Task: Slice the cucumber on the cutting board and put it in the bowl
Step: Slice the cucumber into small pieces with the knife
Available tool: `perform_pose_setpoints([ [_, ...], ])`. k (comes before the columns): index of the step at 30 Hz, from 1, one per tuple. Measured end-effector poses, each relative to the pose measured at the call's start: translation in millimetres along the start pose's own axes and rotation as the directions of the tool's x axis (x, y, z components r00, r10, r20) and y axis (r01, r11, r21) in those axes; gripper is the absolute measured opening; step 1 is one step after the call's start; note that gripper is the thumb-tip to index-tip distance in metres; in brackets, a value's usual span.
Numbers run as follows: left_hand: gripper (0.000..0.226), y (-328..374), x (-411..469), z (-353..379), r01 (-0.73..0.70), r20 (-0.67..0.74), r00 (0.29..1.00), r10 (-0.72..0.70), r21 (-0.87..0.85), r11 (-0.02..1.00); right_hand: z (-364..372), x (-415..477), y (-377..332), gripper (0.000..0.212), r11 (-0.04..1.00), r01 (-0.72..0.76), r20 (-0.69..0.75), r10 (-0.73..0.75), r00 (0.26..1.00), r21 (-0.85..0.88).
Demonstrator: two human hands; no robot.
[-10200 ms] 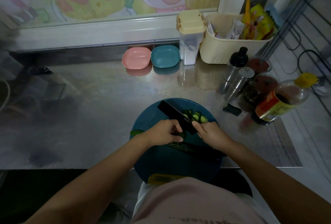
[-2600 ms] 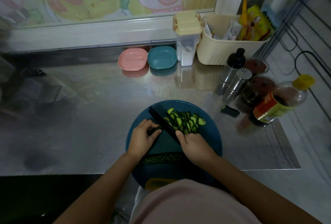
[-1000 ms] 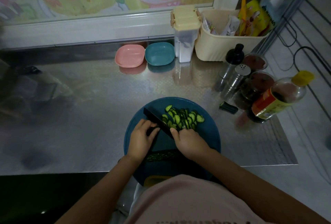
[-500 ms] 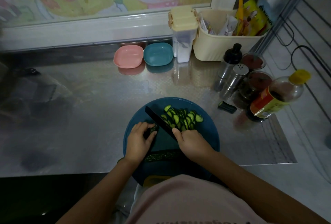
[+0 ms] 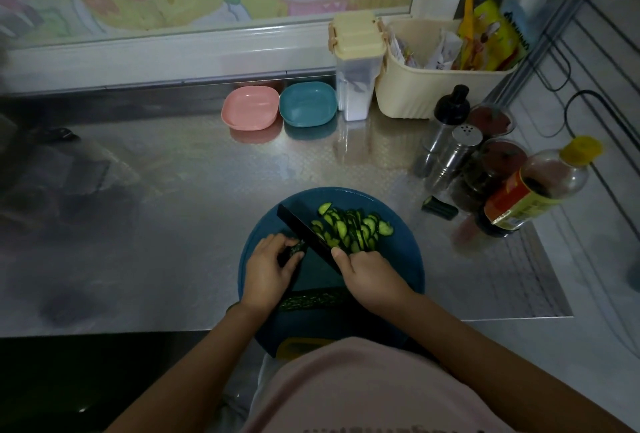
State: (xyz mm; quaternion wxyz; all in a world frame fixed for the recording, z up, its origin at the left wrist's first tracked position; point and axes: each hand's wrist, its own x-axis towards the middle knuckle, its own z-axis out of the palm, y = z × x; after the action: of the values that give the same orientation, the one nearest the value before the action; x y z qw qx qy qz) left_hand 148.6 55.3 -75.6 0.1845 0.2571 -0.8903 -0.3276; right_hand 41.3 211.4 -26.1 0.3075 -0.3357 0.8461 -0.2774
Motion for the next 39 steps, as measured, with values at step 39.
perform_pose_setpoints([
  [39, 0.015, 2, 1, -3, 0.023, -0.019, 1.000, -0.024, -0.061, 0.998, 5, 1, 5, 0.063, 0.999, -0.003, -0.024, 0.002, 1.000, -0.050],
])
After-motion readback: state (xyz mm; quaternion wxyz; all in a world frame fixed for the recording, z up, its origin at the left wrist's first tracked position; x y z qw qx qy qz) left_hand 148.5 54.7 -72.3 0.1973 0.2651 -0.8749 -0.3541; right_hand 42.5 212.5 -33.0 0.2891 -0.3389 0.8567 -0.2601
